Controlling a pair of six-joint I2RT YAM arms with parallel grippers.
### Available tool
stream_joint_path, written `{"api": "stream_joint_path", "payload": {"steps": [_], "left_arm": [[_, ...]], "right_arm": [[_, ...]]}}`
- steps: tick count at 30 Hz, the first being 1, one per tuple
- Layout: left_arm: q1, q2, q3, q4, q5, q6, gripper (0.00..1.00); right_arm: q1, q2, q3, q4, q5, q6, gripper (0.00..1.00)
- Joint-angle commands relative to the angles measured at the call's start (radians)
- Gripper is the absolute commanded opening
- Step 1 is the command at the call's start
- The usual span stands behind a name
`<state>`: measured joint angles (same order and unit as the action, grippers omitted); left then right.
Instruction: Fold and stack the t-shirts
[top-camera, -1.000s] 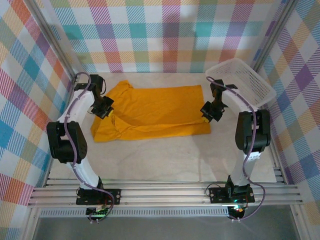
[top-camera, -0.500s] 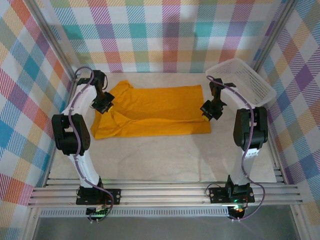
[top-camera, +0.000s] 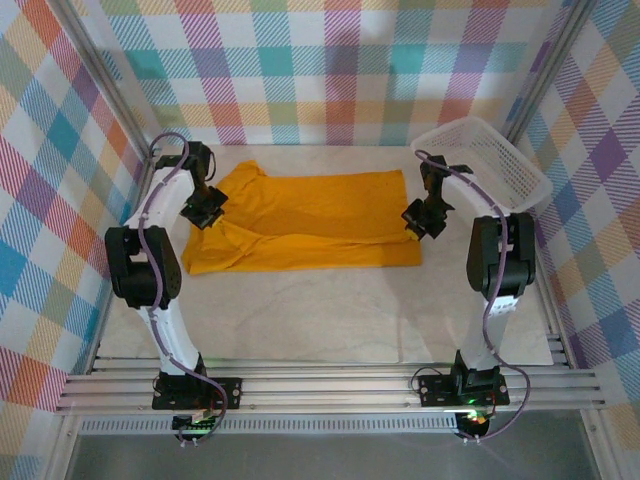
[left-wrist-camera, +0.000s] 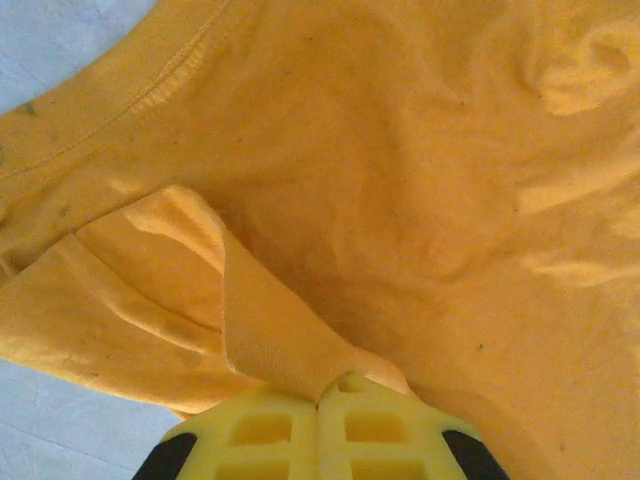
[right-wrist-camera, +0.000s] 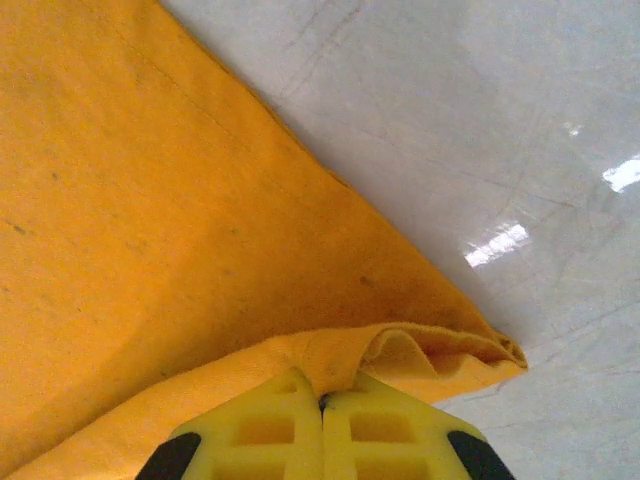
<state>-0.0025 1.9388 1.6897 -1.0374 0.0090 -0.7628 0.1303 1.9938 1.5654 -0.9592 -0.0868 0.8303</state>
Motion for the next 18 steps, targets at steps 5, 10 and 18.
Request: {"api": "stream_joint_path", "payload": {"steps": [5,10,18], "left_arm": [[0.013,0.044,0.078,0.028,-0.015,0.098,0.39],[0.048,-0.077,-0.057,-0.041,-0.092,0.094,0.46],[0.247,-0.27,-0.509,0.092,0.074,0.018,0.46]], "right_arm": [[-0.017,0.054,0.09,0.002,0.006,-0.058,0.43],[-0.011,-0.022,0.06,-0.017,0.024,-0.14,0.52],[0.054,-0.18,-0.241,0.085,-0.056,-0.166,0.49]]}}
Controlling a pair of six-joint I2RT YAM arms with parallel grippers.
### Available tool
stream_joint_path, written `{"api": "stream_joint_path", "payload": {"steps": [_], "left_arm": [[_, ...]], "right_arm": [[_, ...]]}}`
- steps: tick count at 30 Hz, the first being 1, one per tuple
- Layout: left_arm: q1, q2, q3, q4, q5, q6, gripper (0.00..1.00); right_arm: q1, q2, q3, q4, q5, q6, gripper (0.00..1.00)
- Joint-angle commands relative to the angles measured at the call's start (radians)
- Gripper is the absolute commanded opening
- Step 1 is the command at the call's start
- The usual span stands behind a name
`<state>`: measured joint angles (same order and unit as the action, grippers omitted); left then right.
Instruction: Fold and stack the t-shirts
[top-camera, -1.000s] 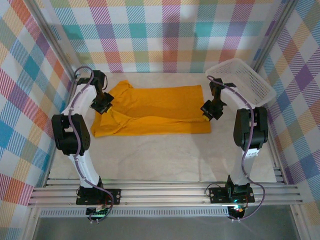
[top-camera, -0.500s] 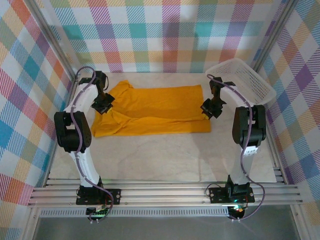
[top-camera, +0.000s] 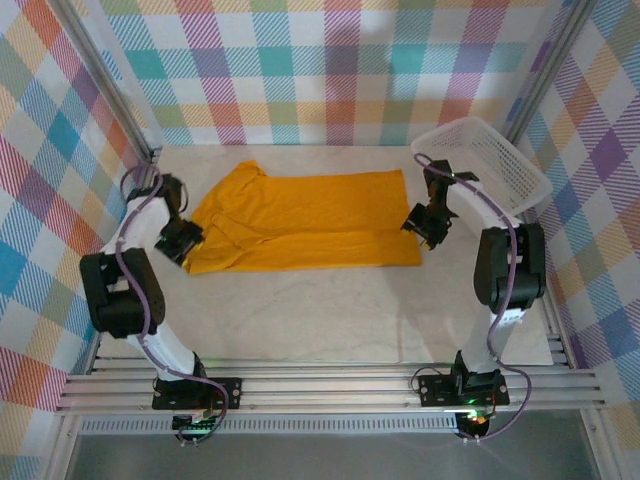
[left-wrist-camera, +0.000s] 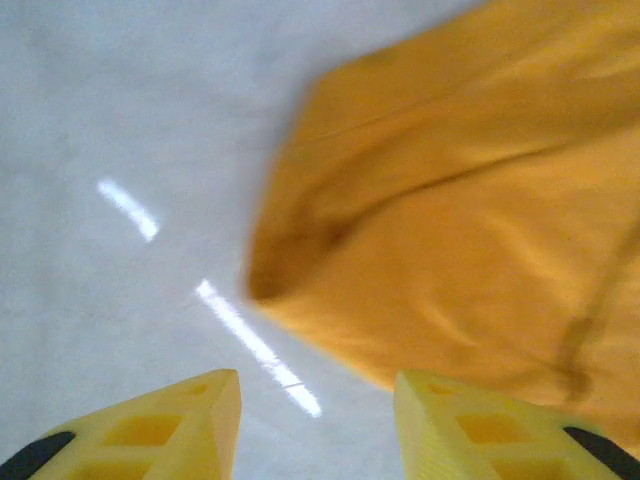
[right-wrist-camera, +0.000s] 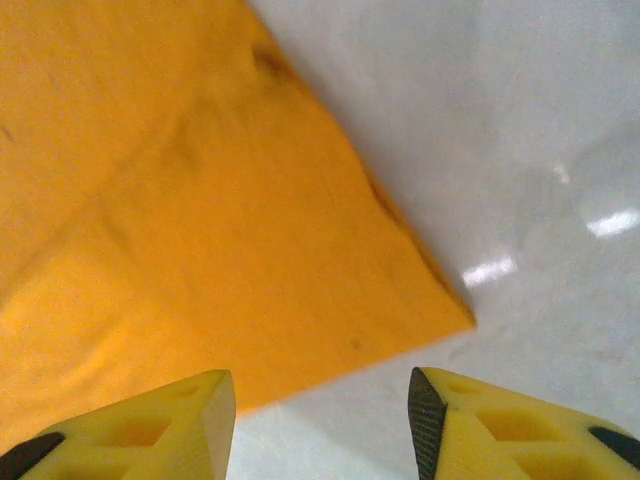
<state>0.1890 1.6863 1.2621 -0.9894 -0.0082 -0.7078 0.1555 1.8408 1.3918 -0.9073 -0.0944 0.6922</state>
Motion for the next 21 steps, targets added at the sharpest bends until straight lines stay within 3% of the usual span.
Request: {"api": "stream_joint_path", "payload": {"steps": [1,4,12,15,21], "left_arm": [[0.073,-0.013,-0.104,0.063,0.118,-0.051,0.47],[0.095,0.006,-0.14,0.126,0.163,-0.095,0.56],[0.126,0.058,-0.165,0.256,0.194,-0.243,0.53],[0.127,0.073,-0.153,0.256,0.169,-0.258,0.42],[0.166,0.087,-0.101,0.195,0.098,-0.216,0.05]], "right_arm": [[0.035,-0.027,-0.09,0.048,-0.059,-0.029,0.49],[0.035,-0.005,-0.117,0.069,-0.086,-0.03,0.52],[0.024,0.08,-0.113,0.082,-0.052,-0.054,0.53],[0.021,0.112,-0.09,0.065,-0.022,-0.057,0.48],[0.015,0.135,-0.054,0.035,0.062,-0.064,0.27]]}}
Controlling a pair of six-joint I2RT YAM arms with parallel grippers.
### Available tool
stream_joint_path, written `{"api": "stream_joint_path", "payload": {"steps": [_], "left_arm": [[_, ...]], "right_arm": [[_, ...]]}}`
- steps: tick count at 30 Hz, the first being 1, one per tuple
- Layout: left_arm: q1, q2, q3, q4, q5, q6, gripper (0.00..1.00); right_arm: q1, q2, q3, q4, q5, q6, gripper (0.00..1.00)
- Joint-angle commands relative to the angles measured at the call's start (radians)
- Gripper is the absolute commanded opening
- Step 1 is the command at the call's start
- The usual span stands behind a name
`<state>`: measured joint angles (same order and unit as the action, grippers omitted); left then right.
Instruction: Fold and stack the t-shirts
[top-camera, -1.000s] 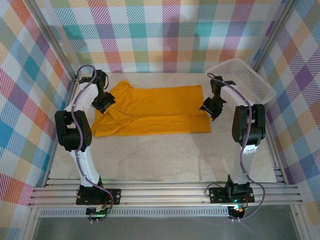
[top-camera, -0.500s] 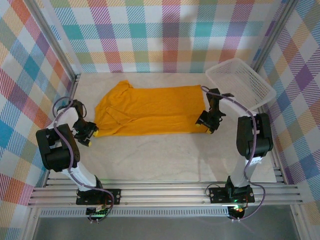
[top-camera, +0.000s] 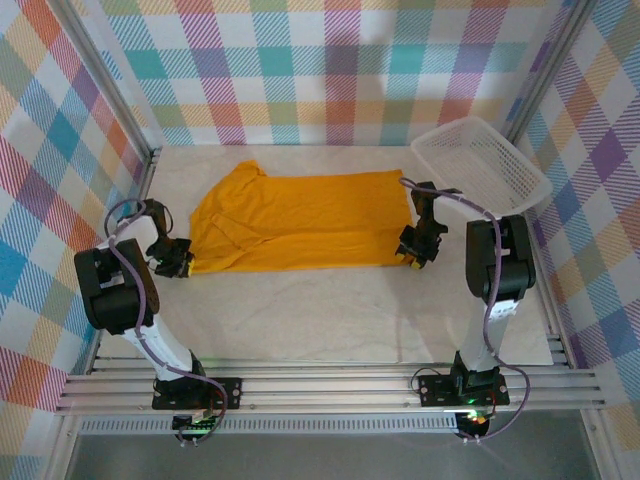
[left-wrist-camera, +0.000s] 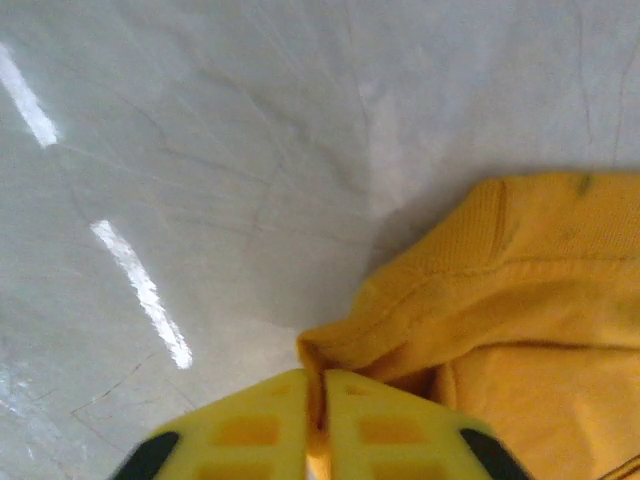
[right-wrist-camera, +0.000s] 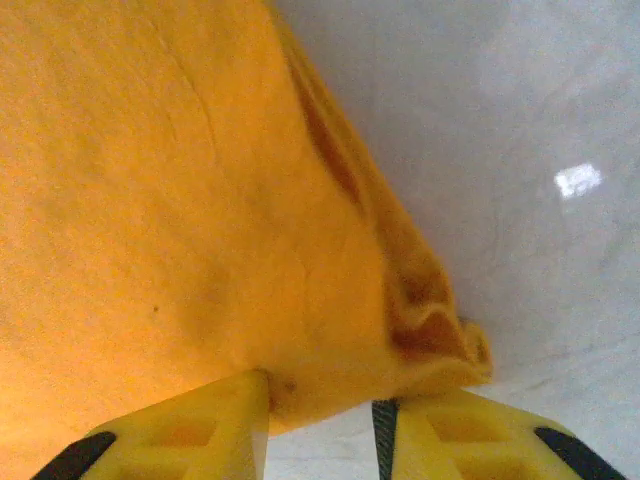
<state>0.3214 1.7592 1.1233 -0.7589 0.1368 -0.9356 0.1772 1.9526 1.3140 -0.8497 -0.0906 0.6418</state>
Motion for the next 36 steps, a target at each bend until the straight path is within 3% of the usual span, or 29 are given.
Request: {"api": "stream_joint_path", "payload": {"steps": [1,5,13,22,24,27,29,32,36], "left_arm": [[0.045,0.016,0.043,-0.045,-0.054,0.028,0.01],[0.08,0.019,0.037,-0.064,-0.051,0.073,0.0],[0.084,-0.047,-0.037,-0.15,-0.035,0.105,0.0],[0.085,-0.137,-0.133,-0.208,-0.144,0.155,0.0],[0.084,-0.156,-0.134,-0.222,-0.171,0.146,0.09],[0.049,-0.253,-0.103,-0.247,-0.243,0.132,0.4],[-0.024,-0.295,-0.047,-0.286,-0.277,0.111,0.45],[-0.199,-0.304,-0.005,-0.293,-0.244,0.029,0.49],[-0.385,-0.29,-0.064,-0.12,-0.079,-0.136,0.55]], "right_arm": [[-0.007,0.027,0.026,-0.027,0.069,-0.02,0.22],[-0.007,0.017,0.021,-0.043,0.086,-0.041,0.0],[-0.004,-0.092,-0.07,-0.1,0.09,-0.039,0.0],[-0.004,-0.233,-0.255,-0.075,0.039,0.005,0.0],[-0.004,-0.225,-0.244,-0.076,0.029,-0.009,0.17],[0.024,-0.256,-0.2,-0.094,0.048,-0.04,0.42],[0.06,-0.296,-0.174,-0.104,0.074,-0.058,0.48],[0.118,-0.36,-0.153,-0.079,0.067,-0.073,0.53],[0.159,-0.395,-0.151,0.088,-0.146,-0.096,0.6]]}}
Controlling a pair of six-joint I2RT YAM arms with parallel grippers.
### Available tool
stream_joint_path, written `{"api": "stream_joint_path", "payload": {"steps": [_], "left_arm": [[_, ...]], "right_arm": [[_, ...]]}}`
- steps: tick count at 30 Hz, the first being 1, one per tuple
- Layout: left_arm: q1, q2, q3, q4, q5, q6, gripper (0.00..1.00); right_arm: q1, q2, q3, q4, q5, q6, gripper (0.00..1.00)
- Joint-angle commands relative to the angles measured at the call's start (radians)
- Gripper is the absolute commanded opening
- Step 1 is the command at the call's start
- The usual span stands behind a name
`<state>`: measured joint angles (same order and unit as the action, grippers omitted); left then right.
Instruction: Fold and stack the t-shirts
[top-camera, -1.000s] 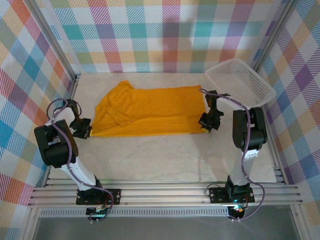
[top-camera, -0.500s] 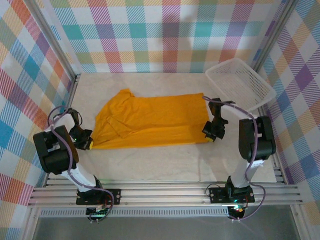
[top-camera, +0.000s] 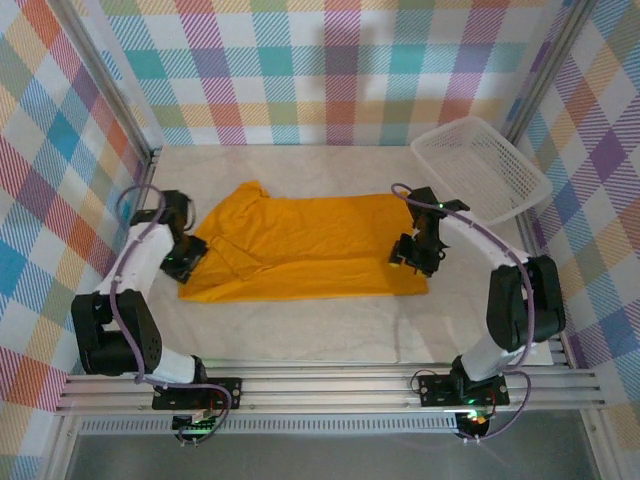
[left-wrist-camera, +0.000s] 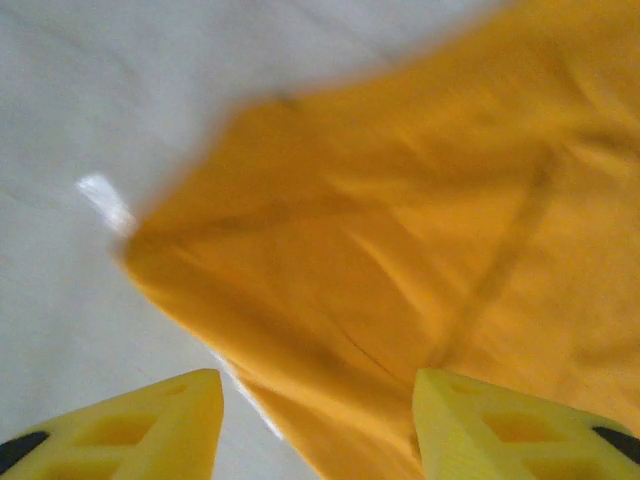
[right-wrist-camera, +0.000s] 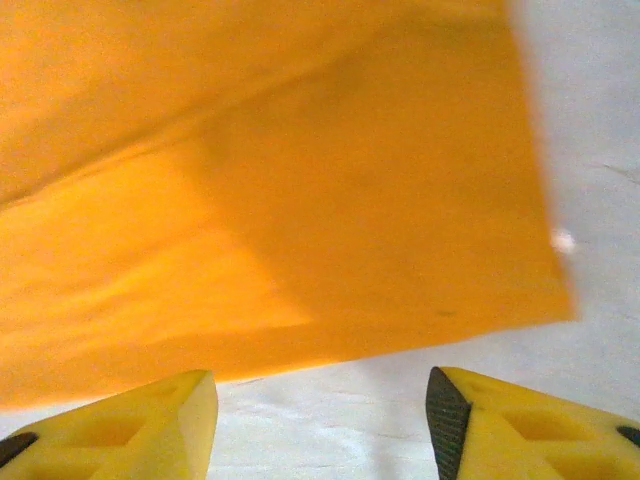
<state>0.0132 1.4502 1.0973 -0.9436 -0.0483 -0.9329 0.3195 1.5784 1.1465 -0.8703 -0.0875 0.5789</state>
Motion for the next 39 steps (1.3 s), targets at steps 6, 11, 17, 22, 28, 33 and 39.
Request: {"api": "stream_joint_path", "payload": {"steps": [6,11,17,22,28,33,39], "left_arm": [[-0.177,0.131,-0.12,0.26,0.226,-0.281,0.56],[-0.204,0.217,-0.092,0.29,0.215,-0.29,0.53],[-0.212,0.253,-0.052,0.265,0.176,-0.281,0.31],[-0.228,0.276,0.02,0.21,0.154,-0.257,0.25],[-0.239,0.339,0.071,0.211,0.166,-0.235,0.0],[-0.264,0.417,0.215,0.147,0.146,-0.146,0.0],[-0.316,0.558,0.437,-0.01,0.092,-0.016,0.0]], "right_arm": [[0.018,0.044,0.046,0.27,-0.387,0.018,0.58],[0.018,0.053,0.063,0.265,-0.394,0.019,0.57],[0.018,0.036,0.051,0.26,-0.397,0.024,0.56],[0.018,0.032,0.046,0.259,-0.396,0.033,0.55],[0.017,0.046,0.068,0.244,-0.377,0.032,0.53],[0.016,0.058,0.084,0.236,-0.368,0.035,0.52],[0.013,0.072,0.09,0.225,-0.367,0.04,0.51]]}}
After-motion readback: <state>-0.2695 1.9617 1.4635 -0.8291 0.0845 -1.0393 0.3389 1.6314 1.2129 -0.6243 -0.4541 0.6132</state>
